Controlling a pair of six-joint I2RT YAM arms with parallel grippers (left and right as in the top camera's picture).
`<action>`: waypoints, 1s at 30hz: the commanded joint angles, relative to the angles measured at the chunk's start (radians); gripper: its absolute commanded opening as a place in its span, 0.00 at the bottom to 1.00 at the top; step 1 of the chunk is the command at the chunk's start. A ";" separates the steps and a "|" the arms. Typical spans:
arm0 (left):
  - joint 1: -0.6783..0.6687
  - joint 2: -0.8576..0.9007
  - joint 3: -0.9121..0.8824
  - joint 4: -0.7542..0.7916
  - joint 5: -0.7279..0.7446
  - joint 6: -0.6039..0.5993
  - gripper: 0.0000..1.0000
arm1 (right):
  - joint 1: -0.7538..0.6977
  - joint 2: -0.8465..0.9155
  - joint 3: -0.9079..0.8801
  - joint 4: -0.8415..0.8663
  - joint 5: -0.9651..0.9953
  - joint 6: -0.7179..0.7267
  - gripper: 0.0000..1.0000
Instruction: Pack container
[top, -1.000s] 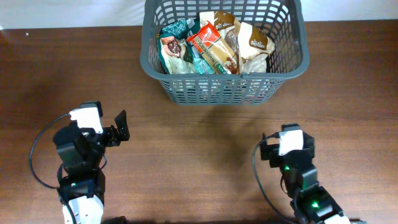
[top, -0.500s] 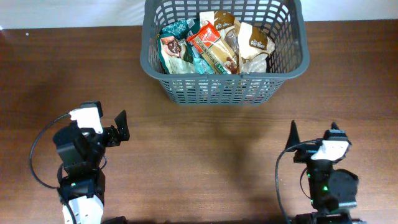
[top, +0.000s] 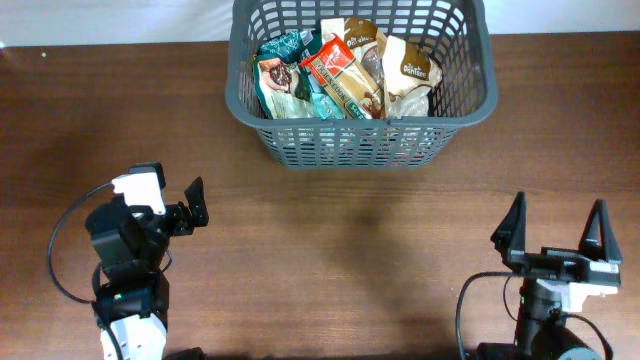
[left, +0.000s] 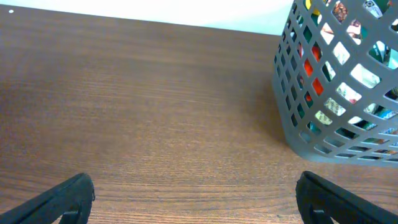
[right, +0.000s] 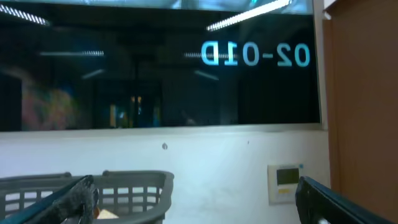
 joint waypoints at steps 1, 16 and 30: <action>-0.004 0.000 -0.006 0.002 0.004 -0.006 0.99 | -0.009 -0.055 -0.062 0.006 -0.011 0.000 0.99; -0.004 0.001 -0.006 0.002 0.004 -0.006 0.99 | 0.078 -0.060 -0.178 0.009 -0.014 0.000 0.99; -0.004 0.001 -0.006 0.002 0.004 -0.006 0.99 | 0.094 -0.060 -0.178 -0.420 -0.029 0.000 0.99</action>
